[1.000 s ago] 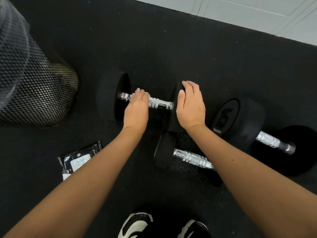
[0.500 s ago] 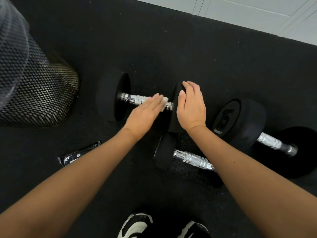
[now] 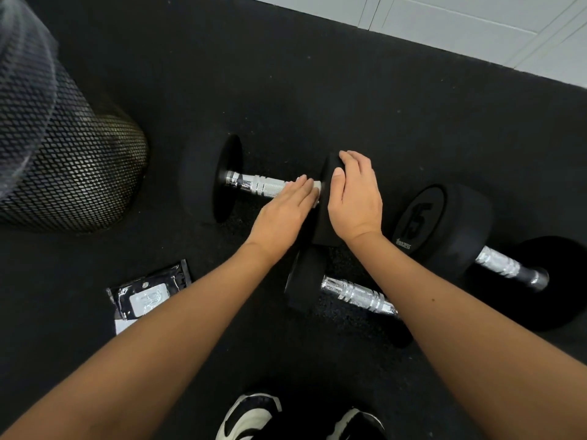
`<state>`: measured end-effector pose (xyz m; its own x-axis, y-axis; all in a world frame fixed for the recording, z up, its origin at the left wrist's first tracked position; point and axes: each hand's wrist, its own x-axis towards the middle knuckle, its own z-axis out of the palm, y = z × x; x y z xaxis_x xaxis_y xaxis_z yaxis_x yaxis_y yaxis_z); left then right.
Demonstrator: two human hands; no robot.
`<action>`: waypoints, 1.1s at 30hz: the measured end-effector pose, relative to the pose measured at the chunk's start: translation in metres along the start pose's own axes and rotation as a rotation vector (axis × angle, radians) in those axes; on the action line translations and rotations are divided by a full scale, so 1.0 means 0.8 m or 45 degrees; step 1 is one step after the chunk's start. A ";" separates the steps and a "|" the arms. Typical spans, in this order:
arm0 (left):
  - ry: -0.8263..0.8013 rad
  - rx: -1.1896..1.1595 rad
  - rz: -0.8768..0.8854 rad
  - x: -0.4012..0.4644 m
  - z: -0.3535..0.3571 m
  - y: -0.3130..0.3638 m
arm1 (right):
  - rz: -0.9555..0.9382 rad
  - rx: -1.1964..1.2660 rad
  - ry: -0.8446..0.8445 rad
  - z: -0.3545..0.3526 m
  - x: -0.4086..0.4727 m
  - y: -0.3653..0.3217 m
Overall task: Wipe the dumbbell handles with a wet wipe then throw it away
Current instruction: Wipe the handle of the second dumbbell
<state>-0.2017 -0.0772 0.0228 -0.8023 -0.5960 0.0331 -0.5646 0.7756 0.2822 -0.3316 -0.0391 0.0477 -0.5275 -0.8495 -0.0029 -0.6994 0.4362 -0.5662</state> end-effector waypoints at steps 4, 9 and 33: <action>0.084 0.146 0.260 -0.011 0.000 -0.028 | 0.000 0.001 -0.002 -0.001 0.000 0.000; 0.061 0.127 0.414 -0.028 -0.004 -0.048 | -0.010 -0.011 0.000 -0.001 0.000 -0.001; 1.025 -1.845 -2.141 0.038 0.010 -0.003 | -0.013 0.003 0.024 0.000 -0.001 0.000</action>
<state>-0.2263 -0.0952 0.0156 0.4396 -0.5213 -0.7315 0.3384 -0.6582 0.6725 -0.3309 -0.0385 0.0475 -0.5295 -0.8481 0.0183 -0.7037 0.4270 -0.5679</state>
